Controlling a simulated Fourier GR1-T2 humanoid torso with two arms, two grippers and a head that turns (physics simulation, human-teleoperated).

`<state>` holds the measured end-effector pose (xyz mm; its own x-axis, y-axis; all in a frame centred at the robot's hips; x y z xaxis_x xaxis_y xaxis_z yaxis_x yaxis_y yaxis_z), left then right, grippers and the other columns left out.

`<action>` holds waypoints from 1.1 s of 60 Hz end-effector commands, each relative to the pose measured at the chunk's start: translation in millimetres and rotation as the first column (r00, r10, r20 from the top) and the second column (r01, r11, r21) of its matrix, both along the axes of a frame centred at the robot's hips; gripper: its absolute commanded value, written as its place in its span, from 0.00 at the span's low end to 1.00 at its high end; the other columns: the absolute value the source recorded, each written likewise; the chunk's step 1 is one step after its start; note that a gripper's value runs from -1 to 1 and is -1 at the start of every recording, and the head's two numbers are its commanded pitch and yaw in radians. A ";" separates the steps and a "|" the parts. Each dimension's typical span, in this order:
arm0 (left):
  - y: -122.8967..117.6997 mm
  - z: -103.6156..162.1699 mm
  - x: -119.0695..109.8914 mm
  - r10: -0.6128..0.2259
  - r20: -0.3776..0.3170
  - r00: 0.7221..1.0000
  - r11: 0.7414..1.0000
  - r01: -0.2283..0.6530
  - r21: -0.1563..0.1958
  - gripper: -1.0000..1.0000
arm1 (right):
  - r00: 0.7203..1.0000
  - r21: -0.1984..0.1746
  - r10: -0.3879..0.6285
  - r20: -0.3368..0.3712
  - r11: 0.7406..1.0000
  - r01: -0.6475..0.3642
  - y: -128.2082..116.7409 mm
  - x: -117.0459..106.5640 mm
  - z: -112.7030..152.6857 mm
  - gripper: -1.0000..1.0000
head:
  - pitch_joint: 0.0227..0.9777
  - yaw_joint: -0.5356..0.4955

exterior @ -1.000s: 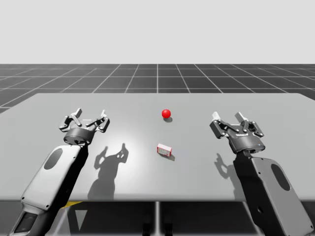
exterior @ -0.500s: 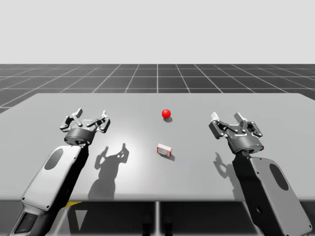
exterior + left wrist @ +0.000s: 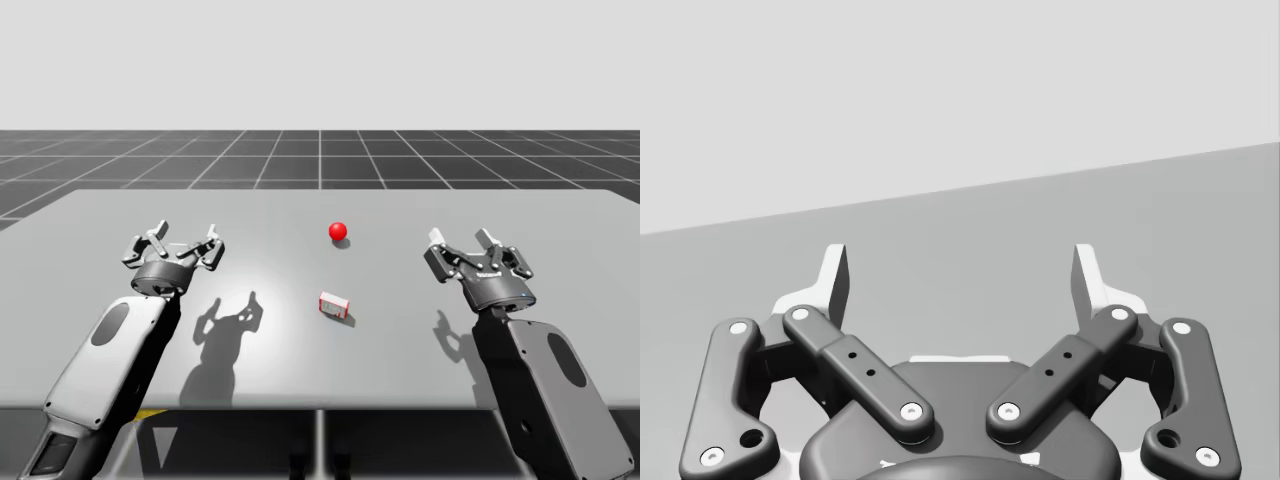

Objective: Watch the red light. When it turns green, pick up the object.

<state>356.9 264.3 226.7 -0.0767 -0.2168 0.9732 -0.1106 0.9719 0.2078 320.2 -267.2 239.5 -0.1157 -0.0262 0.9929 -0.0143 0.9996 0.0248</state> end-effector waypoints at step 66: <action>-0.7 0.2 -0.1 -0.005 -0.003 1.000 1.000 0.005 0.002 0.00 | 1.000 0.012 0.006 -0.001 1.000 -0.006 2.2 -0.2 0.1 0.00 | 0.87 0.47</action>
